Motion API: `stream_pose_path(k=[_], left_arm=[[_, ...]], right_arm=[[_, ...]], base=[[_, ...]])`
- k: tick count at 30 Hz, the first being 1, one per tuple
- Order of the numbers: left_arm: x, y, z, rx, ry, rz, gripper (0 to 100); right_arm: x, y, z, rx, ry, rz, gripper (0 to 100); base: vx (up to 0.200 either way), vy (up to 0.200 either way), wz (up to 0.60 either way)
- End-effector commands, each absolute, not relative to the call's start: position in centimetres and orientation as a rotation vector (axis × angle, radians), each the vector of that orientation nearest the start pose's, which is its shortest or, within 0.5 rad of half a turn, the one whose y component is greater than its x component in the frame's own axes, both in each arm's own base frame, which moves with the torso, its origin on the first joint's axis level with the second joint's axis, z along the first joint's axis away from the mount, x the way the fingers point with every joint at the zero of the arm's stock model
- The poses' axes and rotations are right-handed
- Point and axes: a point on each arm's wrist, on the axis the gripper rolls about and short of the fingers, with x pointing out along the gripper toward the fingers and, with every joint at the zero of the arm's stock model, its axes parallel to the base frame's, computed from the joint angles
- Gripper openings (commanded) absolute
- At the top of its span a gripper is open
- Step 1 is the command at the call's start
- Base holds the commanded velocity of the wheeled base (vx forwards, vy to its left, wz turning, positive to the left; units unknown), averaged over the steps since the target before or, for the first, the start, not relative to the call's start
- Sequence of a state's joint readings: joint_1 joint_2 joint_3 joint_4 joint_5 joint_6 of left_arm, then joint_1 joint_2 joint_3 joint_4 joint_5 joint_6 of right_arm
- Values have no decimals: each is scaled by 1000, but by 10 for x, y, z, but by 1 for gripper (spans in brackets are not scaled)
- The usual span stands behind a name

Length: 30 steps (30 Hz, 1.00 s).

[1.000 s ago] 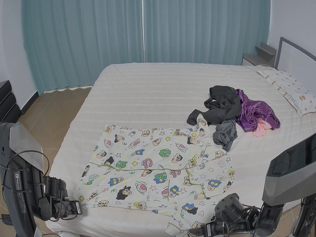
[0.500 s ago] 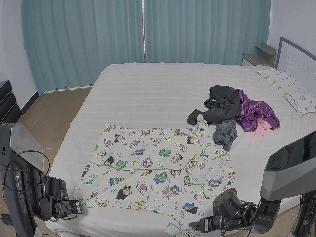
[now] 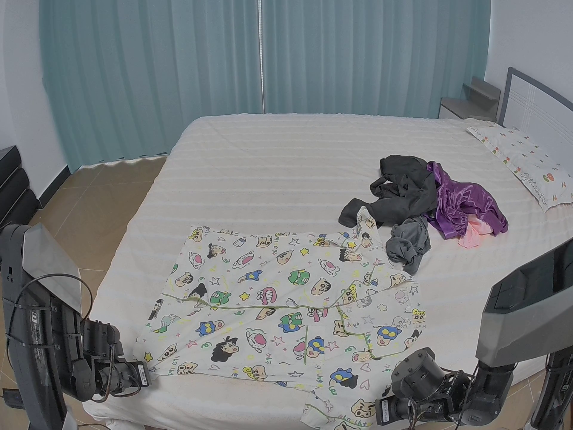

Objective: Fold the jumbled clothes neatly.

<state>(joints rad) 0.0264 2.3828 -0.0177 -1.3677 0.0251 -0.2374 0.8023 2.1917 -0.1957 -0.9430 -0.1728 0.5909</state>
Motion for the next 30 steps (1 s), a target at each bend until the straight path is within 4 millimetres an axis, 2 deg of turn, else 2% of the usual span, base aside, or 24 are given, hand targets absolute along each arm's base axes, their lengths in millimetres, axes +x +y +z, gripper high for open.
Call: stream_pose_path(k=[1,8,15,30], left_arm=[[197,7,-55,-212,1000,169,0],[196,10,-49,-194,996,168,0],[185,12,-49,-134,1100,149,0],[176,12,-48,-76,1188,114,0]], right_arm=[[151,150,-30,21,1058,267,0],[141,138,-26,-6,1078,258,0],[133,129,-26,-69,1100,271,0],[127,124,-24,-105,1127,269,0]], base=[[0,0,0],[0,0,0],[0,0,0],[0,0,0]])
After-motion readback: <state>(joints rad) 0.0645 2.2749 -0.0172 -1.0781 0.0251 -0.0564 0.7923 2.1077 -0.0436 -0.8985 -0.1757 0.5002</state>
